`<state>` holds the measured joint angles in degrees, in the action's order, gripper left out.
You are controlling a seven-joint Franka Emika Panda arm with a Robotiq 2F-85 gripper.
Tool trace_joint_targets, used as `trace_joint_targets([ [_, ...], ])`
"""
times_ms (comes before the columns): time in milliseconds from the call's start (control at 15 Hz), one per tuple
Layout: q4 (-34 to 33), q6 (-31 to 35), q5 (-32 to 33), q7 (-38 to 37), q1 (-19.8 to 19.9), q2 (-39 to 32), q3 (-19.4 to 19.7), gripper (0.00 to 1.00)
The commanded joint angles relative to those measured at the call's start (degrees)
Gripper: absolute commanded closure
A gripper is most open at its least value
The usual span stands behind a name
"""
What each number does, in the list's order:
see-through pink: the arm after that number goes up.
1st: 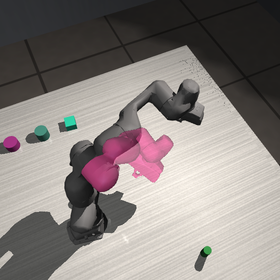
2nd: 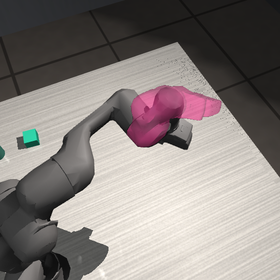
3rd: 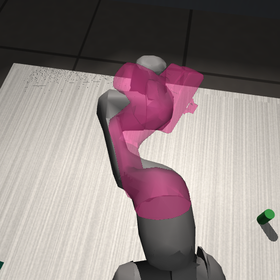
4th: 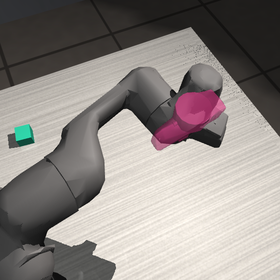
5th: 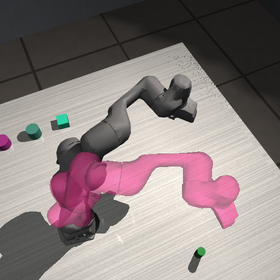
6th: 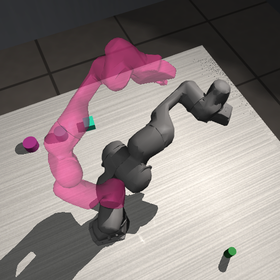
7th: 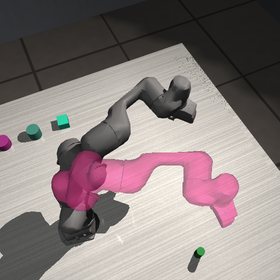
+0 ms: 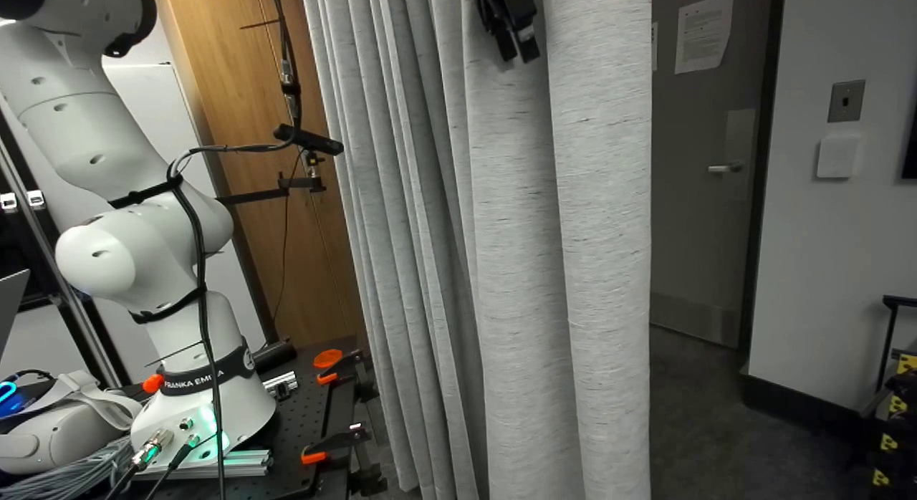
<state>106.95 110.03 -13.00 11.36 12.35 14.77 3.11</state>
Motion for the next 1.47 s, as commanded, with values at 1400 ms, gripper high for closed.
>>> trace_joint_targets([
  [1400, 8.9, -4.3, 0.1, 6.2, -9.9, 20.5, 6.8, 0.00],
])
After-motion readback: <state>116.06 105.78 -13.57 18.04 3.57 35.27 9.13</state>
